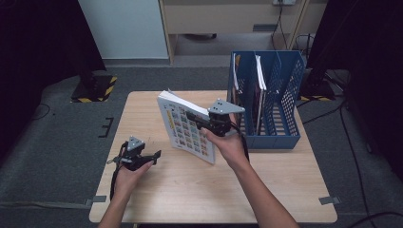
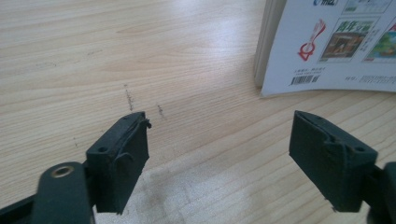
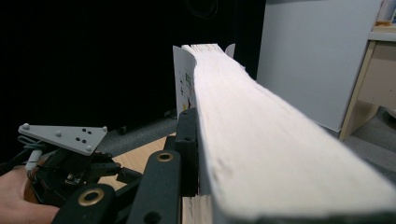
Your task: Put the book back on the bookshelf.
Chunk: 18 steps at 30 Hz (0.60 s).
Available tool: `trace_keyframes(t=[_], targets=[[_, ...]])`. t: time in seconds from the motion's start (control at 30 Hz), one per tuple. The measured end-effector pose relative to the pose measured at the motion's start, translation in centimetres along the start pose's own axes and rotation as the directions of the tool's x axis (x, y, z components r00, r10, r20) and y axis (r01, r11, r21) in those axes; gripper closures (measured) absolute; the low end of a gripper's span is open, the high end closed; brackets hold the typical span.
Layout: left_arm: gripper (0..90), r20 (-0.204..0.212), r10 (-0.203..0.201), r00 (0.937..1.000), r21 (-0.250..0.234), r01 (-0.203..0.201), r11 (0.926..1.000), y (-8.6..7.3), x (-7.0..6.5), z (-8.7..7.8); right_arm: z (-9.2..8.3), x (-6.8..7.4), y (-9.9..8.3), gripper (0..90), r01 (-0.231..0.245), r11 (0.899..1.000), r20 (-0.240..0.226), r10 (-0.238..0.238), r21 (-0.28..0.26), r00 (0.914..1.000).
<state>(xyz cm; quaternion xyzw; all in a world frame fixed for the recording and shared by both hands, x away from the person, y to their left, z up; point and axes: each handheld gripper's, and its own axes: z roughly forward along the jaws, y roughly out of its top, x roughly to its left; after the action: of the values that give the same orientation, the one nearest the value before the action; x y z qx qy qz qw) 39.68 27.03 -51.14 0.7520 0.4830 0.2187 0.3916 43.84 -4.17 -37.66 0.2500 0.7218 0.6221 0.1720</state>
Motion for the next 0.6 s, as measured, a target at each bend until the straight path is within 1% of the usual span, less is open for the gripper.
trace_keyframes(t=[0.1,0.17,0.23,0.27,0.37,0.47,0.6], targets=[[12.6,-0.011,-0.004,0.9999,0.015,0.004,0.9999,-0.1,0.0,0.2,-0.2,-0.1,0.1,73.6,-0.005,1.000,0.005,0.005,-0.003,1.0000],[10.9,-0.013,-0.009,0.9999,0.025,0.010,0.9996,-0.2,0.0,0.3,-0.3,-0.2,0.2,73.6,-0.006,1.000,0.009,0.006,-0.005,0.9999],[9.6,-0.023,-0.014,0.9996,0.049,0.015,0.9987,-0.3,0.0,0.5,-0.4,-0.2,0.3,73.7,-0.006,1.000,0.012,0.006,-0.005,0.9999],[9.1,-0.026,-0.012,0.9996,0.063,0.014,0.9979,-0.3,0.1,0.5,-0.5,-0.2,0.3,73.6,-0.005,1.000,0.013,0.005,-0.005,0.9999],[8.3,-0.030,-0.016,0.9994,0.075,0.019,0.9970,-0.4,0.1,0.7,-0.8,-0.3,0.4,73.6,-0.003,1.000,0.017,0.003,-0.006,0.9999],[7.8,-0.029,-0.006,0.9996,0.100,0.009,0.9949,-0.5,0.1,0.9,-1.0,-0.4,0.5,73.6,-0.004,1.000,0.019,0.004,-0.007,0.9998],[7.3,-0.037,-0.001,0.9993,0.115,0.005,0.9934,-0.7,0.0,1.1,-1.2,-0.5,0.6,73.6,-0.005,1.000,0.024,0.005,-0.009,0.9997]])
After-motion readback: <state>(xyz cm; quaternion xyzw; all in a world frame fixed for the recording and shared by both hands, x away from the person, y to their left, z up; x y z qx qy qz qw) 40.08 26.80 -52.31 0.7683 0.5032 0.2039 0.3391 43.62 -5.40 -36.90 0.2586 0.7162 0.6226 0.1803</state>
